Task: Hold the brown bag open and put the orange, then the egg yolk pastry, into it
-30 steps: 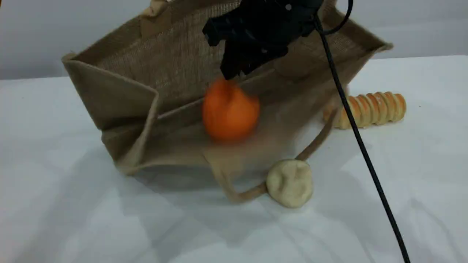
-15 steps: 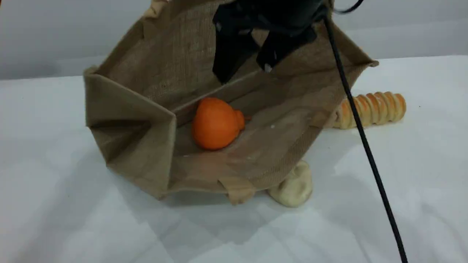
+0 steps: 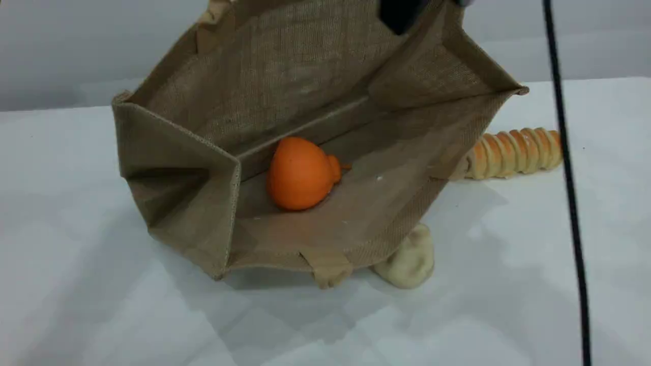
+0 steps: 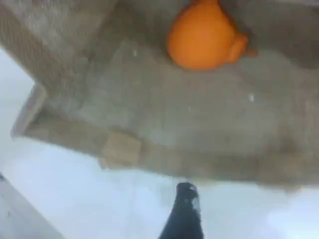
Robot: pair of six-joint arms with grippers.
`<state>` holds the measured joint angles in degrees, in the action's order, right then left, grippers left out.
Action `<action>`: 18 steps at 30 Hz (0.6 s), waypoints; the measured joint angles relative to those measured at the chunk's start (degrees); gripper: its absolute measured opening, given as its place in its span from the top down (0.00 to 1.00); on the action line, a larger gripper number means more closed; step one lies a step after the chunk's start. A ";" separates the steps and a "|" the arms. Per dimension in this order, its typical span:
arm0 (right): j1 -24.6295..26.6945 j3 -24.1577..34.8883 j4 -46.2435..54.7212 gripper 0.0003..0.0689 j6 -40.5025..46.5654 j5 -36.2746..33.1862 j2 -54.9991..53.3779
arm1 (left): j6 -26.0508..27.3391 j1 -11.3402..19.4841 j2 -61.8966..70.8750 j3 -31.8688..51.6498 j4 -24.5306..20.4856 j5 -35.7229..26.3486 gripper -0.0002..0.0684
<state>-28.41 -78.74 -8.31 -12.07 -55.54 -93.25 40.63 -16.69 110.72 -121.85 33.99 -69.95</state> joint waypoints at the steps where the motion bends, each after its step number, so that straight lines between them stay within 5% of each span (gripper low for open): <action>1: 0.00 0.00 0.00 0.18 0.18 -1.44 0.00 | 0.00 0.00 0.00 0.00 -0.32 0.00 0.88; 7: 0.00 0.00 -0.25 0.18 1.16 -8.70 -0.10 | -1.51 0.34 0.00 -0.06 -3.77 0.07 0.88; 18: 0.00 2.87 -0.87 0.18 1.46 -3.42 -1.46 | -3.86 5.49 -0.07 -0.58 -3.60 -0.05 0.88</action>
<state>-28.41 -75.87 -9.18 -10.61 -58.96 -94.71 36.77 -11.21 110.65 -122.43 30.38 -70.00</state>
